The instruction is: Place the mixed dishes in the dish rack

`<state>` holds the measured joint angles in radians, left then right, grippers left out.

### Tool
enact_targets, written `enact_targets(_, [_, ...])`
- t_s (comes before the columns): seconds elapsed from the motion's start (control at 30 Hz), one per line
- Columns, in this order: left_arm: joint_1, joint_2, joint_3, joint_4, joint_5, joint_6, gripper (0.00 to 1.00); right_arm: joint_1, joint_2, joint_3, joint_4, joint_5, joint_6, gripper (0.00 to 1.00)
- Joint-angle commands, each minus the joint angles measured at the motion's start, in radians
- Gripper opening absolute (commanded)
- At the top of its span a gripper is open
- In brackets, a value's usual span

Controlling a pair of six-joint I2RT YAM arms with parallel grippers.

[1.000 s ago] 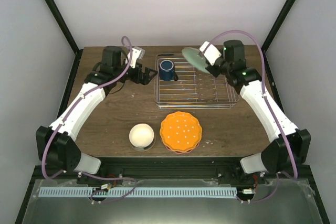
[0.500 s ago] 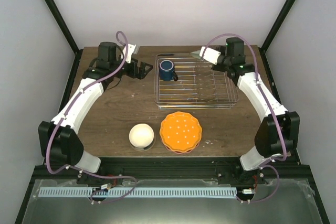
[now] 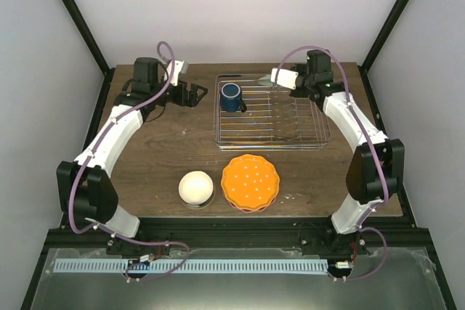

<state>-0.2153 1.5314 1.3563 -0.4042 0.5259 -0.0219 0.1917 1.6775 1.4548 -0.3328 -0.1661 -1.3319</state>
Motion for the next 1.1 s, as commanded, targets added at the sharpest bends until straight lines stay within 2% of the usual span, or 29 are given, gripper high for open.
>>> enact_targets(0.0, [0.009, 0.021, 0.039, 0.018, 0.019, -0.001, 1.00, -0.009, 0.010, 0.061, 0.072, -0.030, -0.033, 0.01])
enact_targets(0.47, [0.020, 0.053, 0.051, 0.010, 0.027, -0.007, 1.00, -0.032, 0.098, -0.020, 0.181, -0.019, -0.010, 0.01])
enact_targets(0.53, [0.020, 0.055, 0.051, 0.006, 0.026, -0.006, 1.00, -0.039, 0.103, -0.032, 0.197, -0.019, -0.002, 0.04])
enact_targets(0.63, [0.019, 0.056, 0.054, 0.001, 0.026, -0.007, 1.00, -0.048, 0.108, -0.044, 0.216, -0.017, 0.007, 0.22])
enact_targets(0.93, [0.021, 0.067, 0.070, -0.011, 0.035, -0.011, 1.00, -0.059, 0.071, -0.052, 0.184, -0.008, 0.033, 0.68])
enact_targets(1.07, [0.022, 0.074, 0.074, -0.017, 0.056, -0.017, 1.00, -0.049, 0.005, -0.095, 0.137, -0.024, 0.056, 0.81])
